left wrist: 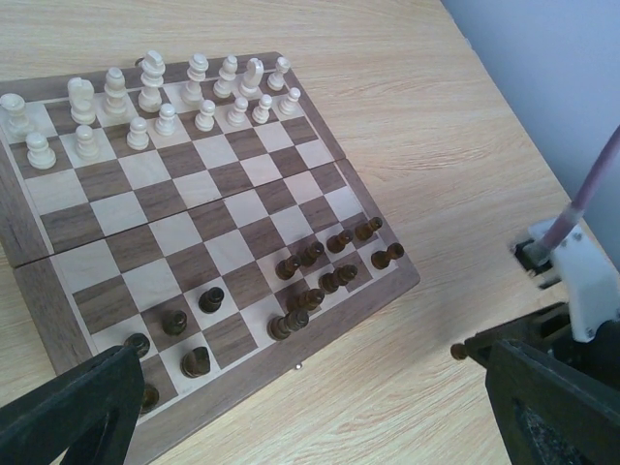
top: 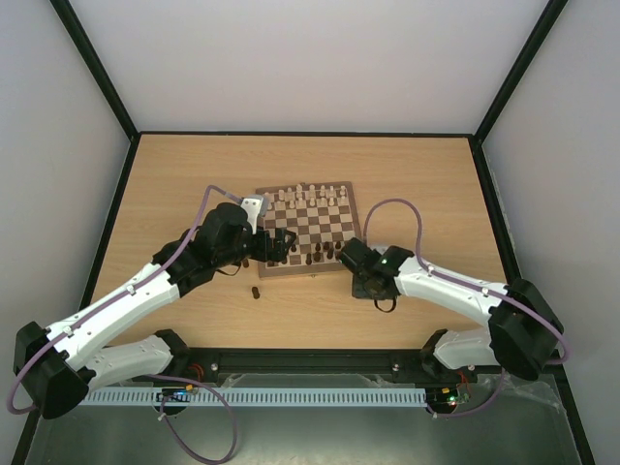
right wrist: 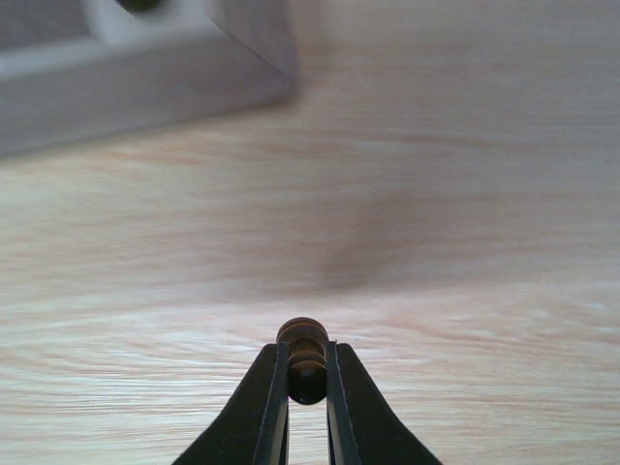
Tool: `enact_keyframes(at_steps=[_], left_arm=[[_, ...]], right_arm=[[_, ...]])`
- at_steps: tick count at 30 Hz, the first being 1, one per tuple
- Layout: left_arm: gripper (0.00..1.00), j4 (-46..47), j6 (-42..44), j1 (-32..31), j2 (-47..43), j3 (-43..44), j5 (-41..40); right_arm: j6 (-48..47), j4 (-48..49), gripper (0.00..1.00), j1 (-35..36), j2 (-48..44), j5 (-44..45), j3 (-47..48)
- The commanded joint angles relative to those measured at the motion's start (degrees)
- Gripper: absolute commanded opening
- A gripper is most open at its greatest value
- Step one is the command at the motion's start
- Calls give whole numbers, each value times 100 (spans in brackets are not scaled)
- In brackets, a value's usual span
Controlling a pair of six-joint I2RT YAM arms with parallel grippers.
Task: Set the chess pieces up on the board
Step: Pick up the chess piece at the center of the board, then place the chess piece on the chessboard.
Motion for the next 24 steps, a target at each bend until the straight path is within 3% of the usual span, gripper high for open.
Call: enact_keyframes(at_steps=[1,11,24], left_arm=[[99,26,57,21,46,178,-40],[99,-52,-11,23,-71,171,-228],[100,-122,-431,14,-1260,-277,-882]], right_arm=[[-254,-619,6,60,-47,162,897],[-1283,-1001,8,36,1341,251,3142],[-2233,-676,7,-229,3256,-941,4941]])
